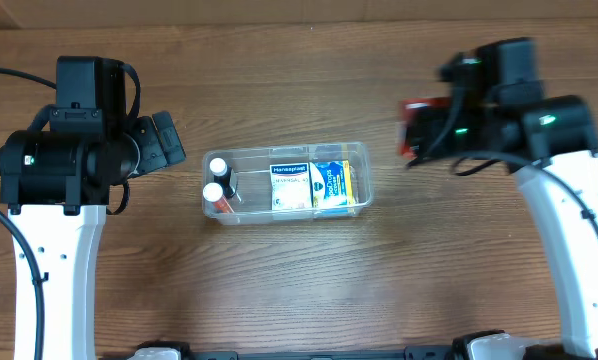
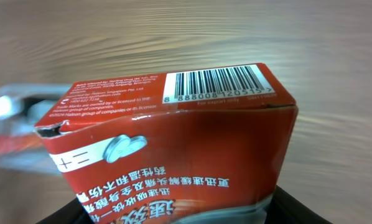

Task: Pack container
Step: 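Place the red box into the container's right end, release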

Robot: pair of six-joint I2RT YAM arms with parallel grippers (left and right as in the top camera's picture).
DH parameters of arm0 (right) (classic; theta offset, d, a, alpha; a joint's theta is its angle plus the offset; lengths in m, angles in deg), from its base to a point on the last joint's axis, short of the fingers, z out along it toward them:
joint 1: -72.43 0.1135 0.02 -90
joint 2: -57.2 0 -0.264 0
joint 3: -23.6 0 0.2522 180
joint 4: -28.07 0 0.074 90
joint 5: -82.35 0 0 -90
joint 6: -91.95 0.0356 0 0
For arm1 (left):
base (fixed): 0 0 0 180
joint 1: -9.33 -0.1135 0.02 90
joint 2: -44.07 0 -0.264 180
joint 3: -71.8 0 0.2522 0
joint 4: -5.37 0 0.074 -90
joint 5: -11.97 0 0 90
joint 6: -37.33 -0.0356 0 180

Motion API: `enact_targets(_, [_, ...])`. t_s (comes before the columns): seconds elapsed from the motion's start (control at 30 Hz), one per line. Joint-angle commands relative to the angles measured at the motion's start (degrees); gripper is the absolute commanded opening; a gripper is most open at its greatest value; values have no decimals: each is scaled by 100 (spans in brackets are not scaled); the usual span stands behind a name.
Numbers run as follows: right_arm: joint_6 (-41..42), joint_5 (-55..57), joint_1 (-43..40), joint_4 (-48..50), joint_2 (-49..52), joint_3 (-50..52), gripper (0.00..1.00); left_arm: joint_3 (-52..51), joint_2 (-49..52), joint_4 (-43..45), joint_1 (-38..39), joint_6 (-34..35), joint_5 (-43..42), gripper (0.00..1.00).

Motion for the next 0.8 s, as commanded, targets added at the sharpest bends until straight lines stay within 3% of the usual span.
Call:
enact_targets(0.0, [483,96,1001,337,170,-76,65,94,-26,2,-31,-129,28,100])
enact_targets(0.13, [850,210,1589,496,994,-74,65,94,-26,0,-31,-129,28,100])
enact_targets(0.27, [1427,197,1609,339,2031,-63,64,94,-26,2,-31,-129,31,100])
enact_targets(0.47, [1445,144,1609,304,2708,-59,66,94,-26,0,-31,-129,31,100])
enact_targets(0.53, [1443,144,1609,306,2726,-59,72,94,-26,0,-31,-129,31,100])
enact_targets(0.57, [1443,146,1609,310,2726,-59,90,94,-26,2,-31,-129,31,100])
enact_targets(0.6, [1438,151,1609,330,2726,-59,100,94,-26,2,-31,-129,31,100])
enact_targets(0.77, [1394,387,1606,492,2614,-170,100,94,-26,0,-31,-131,31,100])
